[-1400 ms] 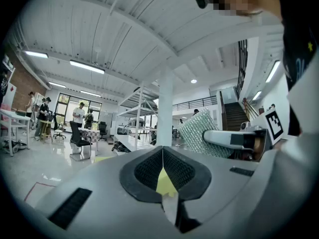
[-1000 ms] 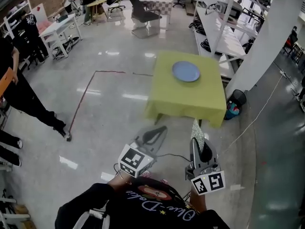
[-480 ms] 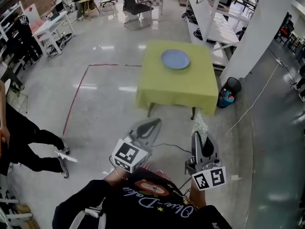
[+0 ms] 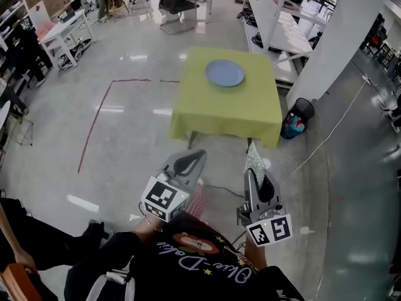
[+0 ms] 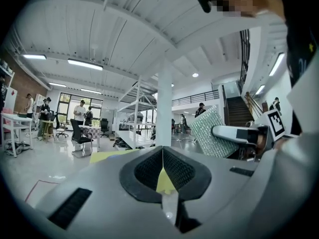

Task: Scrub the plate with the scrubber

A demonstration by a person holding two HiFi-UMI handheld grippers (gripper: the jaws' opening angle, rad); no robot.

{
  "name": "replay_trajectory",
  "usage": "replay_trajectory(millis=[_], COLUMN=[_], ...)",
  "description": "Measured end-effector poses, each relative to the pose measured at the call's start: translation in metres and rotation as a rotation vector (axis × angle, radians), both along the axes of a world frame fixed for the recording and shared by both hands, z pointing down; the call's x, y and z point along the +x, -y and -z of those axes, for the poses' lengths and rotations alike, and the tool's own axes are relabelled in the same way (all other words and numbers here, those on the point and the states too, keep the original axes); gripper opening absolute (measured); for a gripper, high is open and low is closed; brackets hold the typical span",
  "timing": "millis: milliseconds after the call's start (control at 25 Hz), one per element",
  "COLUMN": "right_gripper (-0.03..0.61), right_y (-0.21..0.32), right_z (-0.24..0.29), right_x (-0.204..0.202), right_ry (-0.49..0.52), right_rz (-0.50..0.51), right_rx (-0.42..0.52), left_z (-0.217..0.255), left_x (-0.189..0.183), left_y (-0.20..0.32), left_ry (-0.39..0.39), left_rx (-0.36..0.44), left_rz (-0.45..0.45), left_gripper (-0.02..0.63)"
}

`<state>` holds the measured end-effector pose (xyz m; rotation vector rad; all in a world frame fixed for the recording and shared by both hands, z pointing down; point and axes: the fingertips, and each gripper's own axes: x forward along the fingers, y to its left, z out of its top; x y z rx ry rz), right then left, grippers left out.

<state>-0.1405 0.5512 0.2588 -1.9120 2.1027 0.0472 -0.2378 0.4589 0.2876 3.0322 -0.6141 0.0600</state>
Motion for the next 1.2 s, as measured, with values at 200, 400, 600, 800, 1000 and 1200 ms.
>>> replay_trajectory(millis=[200,400,600,800,1000,1200], right_gripper=[0.061,0.061,0.061,0.061,0.061,0.061], right_y=[0.019,0.049,0.091,0.133,0.167,0.206], right_z=[0.001,-0.008,-0.003,-0.002,-0.002,0.004], right_x=[0.022,0.049,0.061,0.071,0.087,0.097], right_ry=[-0.012,-0.012,-0.029,-0.029,-0.035,-0.057], right_rz=[-0.013,-0.039,-0.053,-0.063,-0.102,-0.115], right_rx=[-0.013,-0.022,-0.033,-0.047,-0.072,-0.087], left_z=[0.004,-0.003,-0.009,-0.006,-0.006,-0.007], left_x=[0.039,0.074,0.096,0.123,0.138,0.153], left_y=[0.016,0.047,0.088,0.124,0.160,0.193], left_ry=[-0.023,-0.040,-0.036,-0.047,-0.058,-0.064], left_rx=[0.004,-0.001,-0.027,-0.027,-0.037,-0.054], left_rz=[-0.062,-0.104,-0.135,-0.192,-0.213,-0.245], left_gripper=[0.005,0.005,0.005,0.005,0.005,0.005])
